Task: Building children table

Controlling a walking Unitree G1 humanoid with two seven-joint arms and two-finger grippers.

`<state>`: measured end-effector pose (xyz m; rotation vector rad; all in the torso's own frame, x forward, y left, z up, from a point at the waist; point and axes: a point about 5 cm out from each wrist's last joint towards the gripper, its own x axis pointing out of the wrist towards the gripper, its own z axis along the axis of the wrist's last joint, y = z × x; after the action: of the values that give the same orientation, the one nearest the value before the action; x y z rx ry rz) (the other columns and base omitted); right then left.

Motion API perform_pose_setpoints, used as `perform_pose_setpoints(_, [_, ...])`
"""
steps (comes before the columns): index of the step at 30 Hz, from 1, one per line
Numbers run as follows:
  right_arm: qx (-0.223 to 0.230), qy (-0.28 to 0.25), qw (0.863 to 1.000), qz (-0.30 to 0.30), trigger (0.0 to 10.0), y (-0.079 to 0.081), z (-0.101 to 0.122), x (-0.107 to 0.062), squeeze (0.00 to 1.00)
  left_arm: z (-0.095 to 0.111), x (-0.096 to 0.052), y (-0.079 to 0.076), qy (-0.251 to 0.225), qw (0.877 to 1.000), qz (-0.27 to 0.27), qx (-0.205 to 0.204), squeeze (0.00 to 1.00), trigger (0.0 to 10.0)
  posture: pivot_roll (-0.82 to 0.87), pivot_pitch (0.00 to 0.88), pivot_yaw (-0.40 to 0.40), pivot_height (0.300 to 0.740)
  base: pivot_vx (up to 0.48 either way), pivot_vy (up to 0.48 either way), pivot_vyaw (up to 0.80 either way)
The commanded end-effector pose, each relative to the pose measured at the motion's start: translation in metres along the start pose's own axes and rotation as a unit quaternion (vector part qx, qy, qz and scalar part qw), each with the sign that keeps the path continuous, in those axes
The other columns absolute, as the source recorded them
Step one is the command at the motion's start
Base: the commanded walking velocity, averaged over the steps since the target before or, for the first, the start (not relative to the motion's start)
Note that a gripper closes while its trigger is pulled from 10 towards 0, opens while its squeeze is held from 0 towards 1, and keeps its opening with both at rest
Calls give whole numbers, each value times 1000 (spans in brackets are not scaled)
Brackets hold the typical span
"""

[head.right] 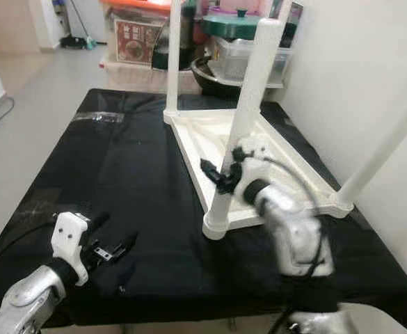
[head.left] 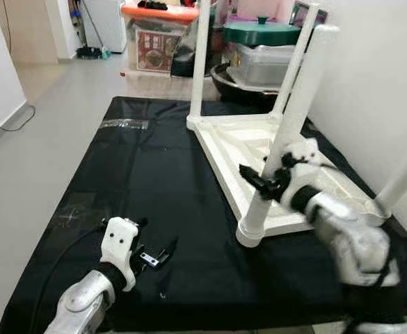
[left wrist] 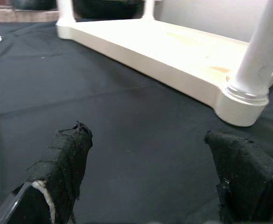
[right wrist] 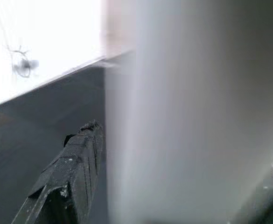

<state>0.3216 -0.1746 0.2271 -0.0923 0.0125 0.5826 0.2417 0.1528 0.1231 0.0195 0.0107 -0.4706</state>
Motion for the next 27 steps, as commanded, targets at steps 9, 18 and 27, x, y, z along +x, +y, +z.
perform_pose_setpoints(9, [-76, -34, 942, 325, 9922, 66, 11, 30, 0, 3, 6, -2, -5, 1000, -7, 1, 0, 10000, 125, 0, -139, 740, 0, 0, 0])
perform_pose_setpoints(18, [-4, -32, 951, 307, 0, 71, -7, 47, 0, 2, 6, -2, -5, 1000, -8, 0, 0, 10000, 121, 0, -136, 740, 0, 0, 0])
perform_pose_setpoints(27, [42, 213, 917, -335, 0, -4, -105, 2, 0, -1, 5, -4, 1, 1000, -16, 0, 0, 10000, 93, 0, -120, 740, 0, 0, 0])
